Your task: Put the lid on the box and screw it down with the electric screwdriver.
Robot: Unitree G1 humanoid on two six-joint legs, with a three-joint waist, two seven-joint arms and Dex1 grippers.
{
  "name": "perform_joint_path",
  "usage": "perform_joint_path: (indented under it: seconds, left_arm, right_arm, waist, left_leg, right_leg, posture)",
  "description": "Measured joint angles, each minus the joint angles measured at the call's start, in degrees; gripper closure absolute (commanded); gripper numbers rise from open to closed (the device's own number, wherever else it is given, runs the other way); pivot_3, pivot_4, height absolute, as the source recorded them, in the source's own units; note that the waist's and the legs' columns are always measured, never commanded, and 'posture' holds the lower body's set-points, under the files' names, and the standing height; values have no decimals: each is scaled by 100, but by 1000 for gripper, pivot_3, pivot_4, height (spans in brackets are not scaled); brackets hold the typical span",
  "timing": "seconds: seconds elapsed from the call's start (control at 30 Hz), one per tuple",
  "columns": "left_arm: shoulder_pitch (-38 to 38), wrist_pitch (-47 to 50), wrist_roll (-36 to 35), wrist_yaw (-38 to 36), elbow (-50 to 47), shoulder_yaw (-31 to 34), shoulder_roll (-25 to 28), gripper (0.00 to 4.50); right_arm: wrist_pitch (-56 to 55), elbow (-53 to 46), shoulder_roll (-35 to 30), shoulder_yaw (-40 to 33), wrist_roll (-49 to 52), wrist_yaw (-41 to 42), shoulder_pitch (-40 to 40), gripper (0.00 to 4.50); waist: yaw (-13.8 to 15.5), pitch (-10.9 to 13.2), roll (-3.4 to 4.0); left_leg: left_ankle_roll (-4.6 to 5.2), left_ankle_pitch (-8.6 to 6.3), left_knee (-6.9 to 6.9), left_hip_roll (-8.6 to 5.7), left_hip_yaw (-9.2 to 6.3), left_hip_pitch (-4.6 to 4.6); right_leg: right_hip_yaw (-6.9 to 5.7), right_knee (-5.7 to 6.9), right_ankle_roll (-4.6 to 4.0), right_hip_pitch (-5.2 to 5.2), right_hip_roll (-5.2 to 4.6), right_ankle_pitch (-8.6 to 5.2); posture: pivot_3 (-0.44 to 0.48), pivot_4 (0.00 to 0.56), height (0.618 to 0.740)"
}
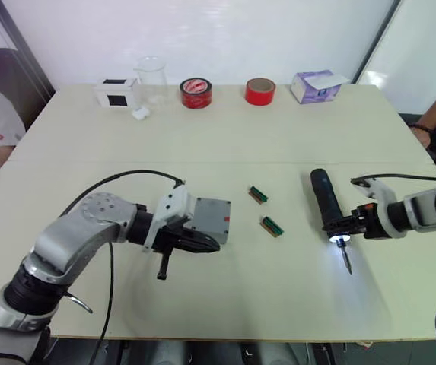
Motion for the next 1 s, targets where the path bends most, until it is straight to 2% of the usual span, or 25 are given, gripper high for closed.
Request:
perform_joint_path:
  seconds: [0.07, 0.13, 0.17, 0.27, 0.33, 0.47, 0.53, 0.6, 0.67, 0.73, 0.87, 0.93, 1.0]
  left_arm:
    - [36, 45, -1, 102, 1, 2, -15, 4500]
    - [44, 91, -1, 187, 9, 7, -44, 4500]
    - [43, 92, -2, 210, 22, 18, -55, 4500]
    - [39, 88, 0, 282, 161, 62, -73, 4500]
    - [32, 88, -3, 350, 342, 208, -92, 4500]
    - [112, 133, -123, 514, 732, 801, -18, 4500]
    - [279, 277, -239, 596, 824, 1185, 139, 4500]
    - [470, 427, -349, 657, 821, 1458, 258, 4500]
    - [1114, 659, -574, 661, 515, 1785, 508, 4500]
    - [1902, 946, -730, 663, 350, 2054, 748, 4500]
    - [2484, 1248, -1126, 758, -136, 2383, 796, 4500]
    - [2860, 1360, -1340, 852, -422, 2542, 787, 4500]
    - [3189, 1375, -1403, 885, -608, 2539, 783, 4500]
  right_arm:
    - [-7, 3, 48, 0, -141, 87, -18, 2702]
    - [-25, 2, 98, -1, -269, 165, -30, 1702]
    - [-67, -3, 126, -3, -337, 190, -34, 1545]
    - [-175, -98, 166, -6, -464, 320, -28, 490]
    - [-295, -255, 162, -7, -540, 390, 37, 49]
    - [-1355, -837, 70, -186, -870, 679, 692, 49]
    - [-1845, -977, 110, -645, -932, 709, 1050, 49]
    - [-2058, -1126, 346, -1456, -900, 549, 1243, 49]
    - [-2731, -2247, 595, -2507, -724, 898, 2297, 49]
    - [-3278, -3355, 633, -3092, -581, 1632, 3653, 49]
    - [-3681, -4408, 626, -3417, -416, 2660, 5269, 49]
    - [-3906, -4808, 615, -3504, -427, 3060, 6007, 49]
    - [-4062, -5048, 615, -3442, -463, 3273, 6438, 49]
  waist:
    - [0, 0, -1]
    - [-1, 0, -3]
    - [-5, -1, -5]
    - [-13, -2, -7]
    - [-9, -3, -10]
    - [-3, -6, -18]
    - [-4, -4, -14]
    - [-8, -4, -14]
    - [3, -7, -15]
    - [40, -8, -11]
    - [88, -6, -14]
    - [91, -1, -23]
    - [82, 3, -32]
  left_leg:
    - [0, 0, 0, -1, 0, -1]
    - [0, 0, 3, -3, 1, 0]
    - [0, 0, 4, -3, 1, 1]
    - [-1, 0, 6, -4, 0, 11]
    - [-1, 1, 8, -3, -2, 11]
    - [-1, 1, 10, -3, -3, 11]
    - [-1, 1, 10, -3, 0, 5]
    - [-2, 1, 9, -2, 1, 5]
    - [-1, 0, -3, 19, -10, 4]
    - [8, -6, -8, 22, -19, 0]
    - [2, -3, 6, 19, -9, 25]
    - [0, -5, 6, 19, -1, 115]
    - [-2, -5, 6, 22, 2, 147]
  right_leg:
    - [0, -2, 0, 1, -3, 0]
    - [0, -2, 1, 4, -6, 1]
    - [0, -2, 1, 6, -6, 1]
    - [0, -1, 1, 17, -5, 1]
    - [-2, 1, 0, 18, -3, 1]
    - [-4, 1, 3, 20, -7, 2]
    - [-2, 4, 16, 11, -9, 9]
    - [-1, 4, 17, 10, -9, 9]
    - [-5, 0, 23, 12, -2, 0]
    - [-18, 4, 20, 9, -4, -21]
    - [-13, -1, 14, 42, -17, -16]
    - [-9, -9, -10, 129, -22, -32]
    - [-8, -10, 11, 151, -26, -45]
  posture:
    - [0, 150, 740]
    - [0, 150, 740]
    - [0, 150, 740]
    - [0, 150, 740]
    - [0, 150, 740]
    - [0, 150, 740]
    - [0, 150, 740]
    - [0, 150, 740]
    - [0, 150, 740]
    - [0, 150, 740]
    - [0, 150, 740]
    - [0, 150, 740]
    - [0, 150, 740]
